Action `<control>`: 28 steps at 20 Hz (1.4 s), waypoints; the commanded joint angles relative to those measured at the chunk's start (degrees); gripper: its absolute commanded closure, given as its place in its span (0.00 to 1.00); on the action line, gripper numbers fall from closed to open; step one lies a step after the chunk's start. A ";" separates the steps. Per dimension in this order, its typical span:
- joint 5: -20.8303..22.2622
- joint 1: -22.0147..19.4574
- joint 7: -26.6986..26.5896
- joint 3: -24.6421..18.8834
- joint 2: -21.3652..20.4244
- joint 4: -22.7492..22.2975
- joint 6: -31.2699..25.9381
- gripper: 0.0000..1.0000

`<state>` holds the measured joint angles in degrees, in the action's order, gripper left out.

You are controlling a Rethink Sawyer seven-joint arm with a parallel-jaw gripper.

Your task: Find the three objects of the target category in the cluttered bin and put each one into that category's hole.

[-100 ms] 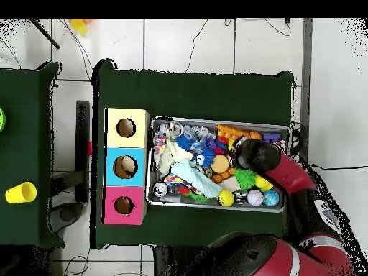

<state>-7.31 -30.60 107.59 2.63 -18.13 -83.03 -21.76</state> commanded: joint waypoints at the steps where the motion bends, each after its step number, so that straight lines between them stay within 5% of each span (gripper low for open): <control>1: -0.84 2.41 9.07 -2.83 4.86 1.26 3.76 1.00; 11: -2.04 4.35 10.32 -0.32 3.95 1.68 0.23 1.00; 20: -4.27 6.35 9.74 1.26 -15.40 -6.39 -20.91 1.00; 28: -2.49 5.87 5.85 2.29 -22.15 -11.04 -19.46 1.00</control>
<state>-8.83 -24.41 107.59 6.08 -33.30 -87.42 -37.85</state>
